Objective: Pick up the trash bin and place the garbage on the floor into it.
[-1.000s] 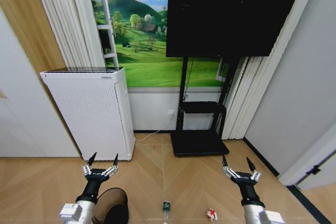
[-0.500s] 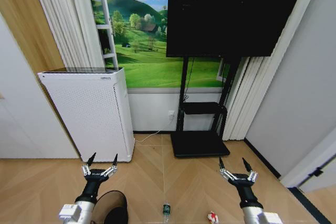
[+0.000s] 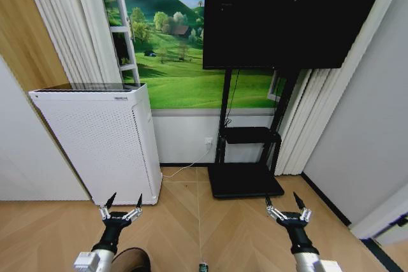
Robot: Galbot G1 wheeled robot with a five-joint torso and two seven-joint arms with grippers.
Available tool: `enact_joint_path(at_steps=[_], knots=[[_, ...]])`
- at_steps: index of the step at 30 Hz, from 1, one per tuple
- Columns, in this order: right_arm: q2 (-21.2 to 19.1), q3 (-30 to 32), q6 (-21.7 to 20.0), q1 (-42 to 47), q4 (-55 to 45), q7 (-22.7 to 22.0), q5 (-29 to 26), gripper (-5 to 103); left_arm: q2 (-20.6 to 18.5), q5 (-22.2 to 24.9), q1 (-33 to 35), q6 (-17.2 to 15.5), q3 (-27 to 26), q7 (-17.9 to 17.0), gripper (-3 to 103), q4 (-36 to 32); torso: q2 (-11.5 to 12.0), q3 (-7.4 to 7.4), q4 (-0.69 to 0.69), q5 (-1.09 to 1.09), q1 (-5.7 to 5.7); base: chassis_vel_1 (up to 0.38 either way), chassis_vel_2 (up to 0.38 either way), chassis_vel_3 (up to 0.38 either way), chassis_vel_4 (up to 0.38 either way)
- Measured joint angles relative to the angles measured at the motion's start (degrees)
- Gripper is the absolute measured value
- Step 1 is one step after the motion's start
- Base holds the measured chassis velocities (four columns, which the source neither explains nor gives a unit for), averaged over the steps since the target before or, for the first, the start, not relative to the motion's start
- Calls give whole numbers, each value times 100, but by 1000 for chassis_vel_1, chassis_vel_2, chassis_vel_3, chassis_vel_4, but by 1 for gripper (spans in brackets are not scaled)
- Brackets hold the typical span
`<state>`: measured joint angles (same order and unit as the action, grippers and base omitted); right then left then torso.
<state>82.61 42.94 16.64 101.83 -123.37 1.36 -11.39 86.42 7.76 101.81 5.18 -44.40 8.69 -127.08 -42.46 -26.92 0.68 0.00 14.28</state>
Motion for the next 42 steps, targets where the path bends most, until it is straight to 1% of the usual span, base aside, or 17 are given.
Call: enact_joint_path(at_steps=[1, 3, 5, 7, 11, 18, 22, 24, 28, 29, 31, 33, 37, 38, 39, 40, 42], knots=[[0, 0, 0, 0, 0, 0, 0, 100, 0, 0, 0, 0, 0, 0, 100, 0, 0, 0, 0, 0, 0, 60, -45, -55, 44], [4, -5, 0, -9, 56, -12, 3, 100, 23, -111, 70, 171, -51, -15, 100, -56, -1, 0, 0, 1, -1, 20, -29, -18, 22], [7, -7, 1, -9, 68, -16, 0, 100, 28, -139, 82, 191, -63, -19, 100, -71, -1, 0, 0, 0, -1, 0, 0, 0, 0], [22, -15, 20, -13, 140, -44, -42, 100, 64, -395, 135, 210, -180, -38, 100, -189, 0, 0, 1, 0, 0, 0, 0, 0, 0], [39, -16, 30, -24, 191, -59, -59, 100, 95, -476, 159, 278, -259, -43, 100, -279, 21, 11, 1, 0, -8, 0, 0, 0, 0], [278, -14, -31, -47, 481, -545, 80, 100, 152, -386, 325, 588, -537, 130, 100, -310, 211, 126, 1, 1, -88, 0, 0, 0, 0], [295, -15, 10, -30, 502, -547, 115, 100, 142, -311, 335, 696, -599, 226, 100, -266, 282, 167, 1, -1, -117, 0, 0, 0, 0], [332, -15, 161, -1, 575, -435, 174, 100, 131, -80, 326, 905, -617, 526, 100, -276, 380, 225, 1, -1, -156, 0, 0, 0, 0], [374, -16, 324, 35, 686, -287, 244, 100, 133, 71, 290, 1041, -539, 691, 101, -345, 462, 274, 2, 0, -189, 0, 0, 0, 0], [389, -24, 414, 50, 752, -244, 283, 100, 141, 128, 267, 1089, -475, 740, 99, -374, 506, 300, 2, 0, -208, 0, 0, 0, 0], [398, -31, 466, 73, 822, -223, 362, 100, 154, 166, 245, 1102, -378, 752, 94, -419, 560, 333, 2, 1, -228, 0, 0, 0, 0], [400, -33, 475, 80, 843, -221, 390, 100, 159, 164, 234, 1102, -347, 753, 94, -433, 579, 345, 2, 0, -235, 0, 0, 0, 0], [407, -40, 478, 103, 882, -261, 486, 100, 200, 37, 151, 1091, -235, 717, 88, -467, 658, 388, 2, 1, -270, 0, 0, 0, 0], [408, -40, 470, 104, 882, -280, 501, 100, 210, 6, 133, 1081, -219, 700, 88, -474, 673, 396, 2, 0, -277, 0, 0, 0, 0], [403, -37, 424, 107, 879, -329, 532, 100, 238, -72, 88, 1012, -164, 633, 95, -500, 728, 429, 2, 0, -299, 0, 0, 0, 0], [378, 10, 385, 109, 839, -372, 583, 100, 257, -154, 45, 946, -59, 593, 100, -542, 863, 516, 1, 1, -347, 0, 0, 0, 0], [386, 30, 383, 118, 836, -385, 597, 100, 274, -176, 42, 941, -28, 593, 98, -543, 922, 555, 2, 0, -369, 0, 0, 0, 0]])
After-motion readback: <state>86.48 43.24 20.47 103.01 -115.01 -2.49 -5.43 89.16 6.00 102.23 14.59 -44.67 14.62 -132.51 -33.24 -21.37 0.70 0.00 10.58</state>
